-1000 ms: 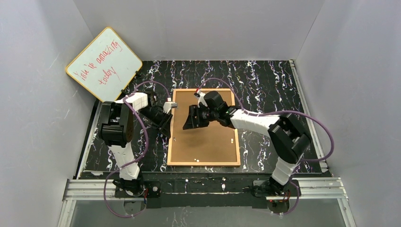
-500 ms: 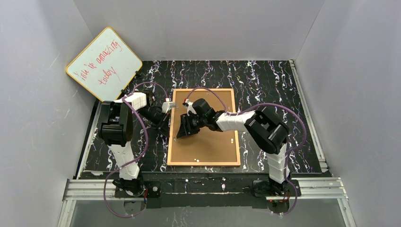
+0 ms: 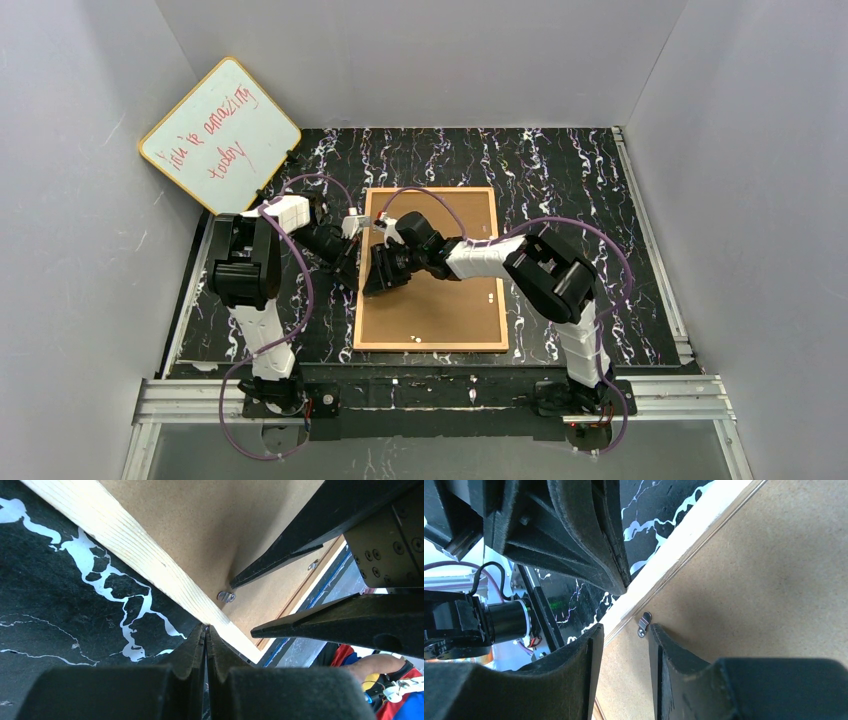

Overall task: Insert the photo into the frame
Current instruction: Install the photo frame at the center of the board.

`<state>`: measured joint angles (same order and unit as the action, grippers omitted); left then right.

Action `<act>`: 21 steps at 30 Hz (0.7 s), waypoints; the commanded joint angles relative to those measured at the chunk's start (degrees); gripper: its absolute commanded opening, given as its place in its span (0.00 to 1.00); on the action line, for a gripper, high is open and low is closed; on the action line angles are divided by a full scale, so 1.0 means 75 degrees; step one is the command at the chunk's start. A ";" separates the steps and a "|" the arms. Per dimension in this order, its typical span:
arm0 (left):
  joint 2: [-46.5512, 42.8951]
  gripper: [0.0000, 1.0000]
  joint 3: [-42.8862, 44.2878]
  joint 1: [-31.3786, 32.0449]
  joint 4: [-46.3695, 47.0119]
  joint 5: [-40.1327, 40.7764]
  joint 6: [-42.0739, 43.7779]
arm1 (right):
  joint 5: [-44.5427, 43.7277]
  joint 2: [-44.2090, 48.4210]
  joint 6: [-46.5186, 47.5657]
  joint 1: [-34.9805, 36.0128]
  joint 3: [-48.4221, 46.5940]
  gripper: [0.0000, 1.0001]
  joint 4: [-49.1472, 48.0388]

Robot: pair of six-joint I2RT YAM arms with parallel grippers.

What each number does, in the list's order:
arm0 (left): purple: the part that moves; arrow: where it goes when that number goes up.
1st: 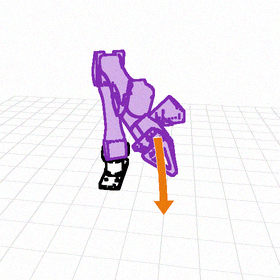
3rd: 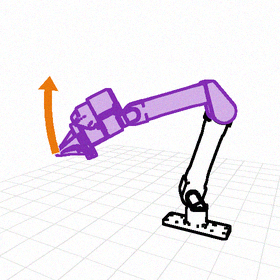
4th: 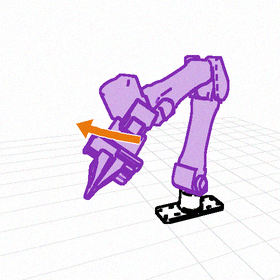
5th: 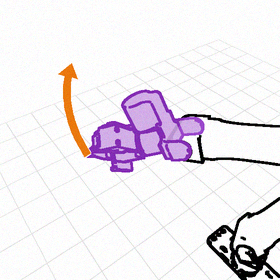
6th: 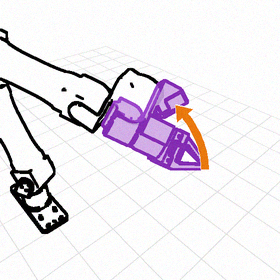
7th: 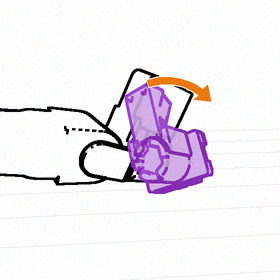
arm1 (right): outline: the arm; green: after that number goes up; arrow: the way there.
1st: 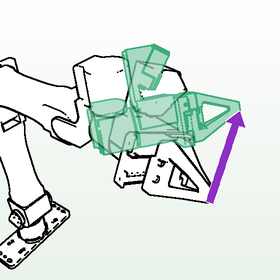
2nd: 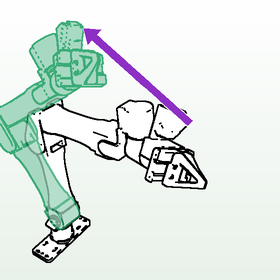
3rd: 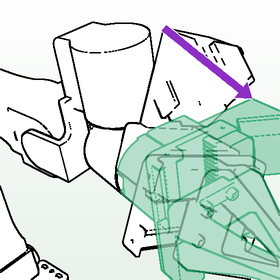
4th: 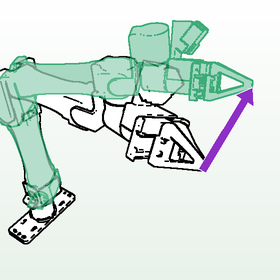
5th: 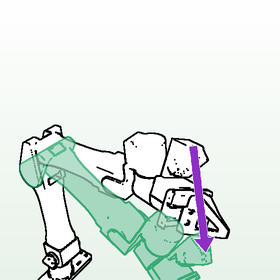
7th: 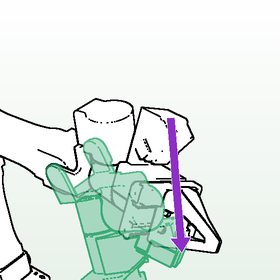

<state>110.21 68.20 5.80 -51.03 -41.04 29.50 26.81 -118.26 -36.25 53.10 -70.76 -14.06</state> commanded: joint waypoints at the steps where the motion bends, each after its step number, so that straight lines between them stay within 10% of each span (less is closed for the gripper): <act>1: 0.0025 0.00 -0.0065 0.0012 0.0488 0.0253 0.0020 | 0.0006 -0.0185 0.0108 0.0057 -0.0313 0.46 -0.0106; 21: 0.0074 0.00 0.0054 0.0011 0.0463 0.0299 -0.0008 | 0.0485 -0.0292 -0.0229 0.0106 -0.0116 0.34 -0.0515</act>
<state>110.21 68.20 5.80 -50.98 -40.88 28.67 27.83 -119.39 -37.39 53.34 -71.20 -15.18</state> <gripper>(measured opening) 0.007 0.366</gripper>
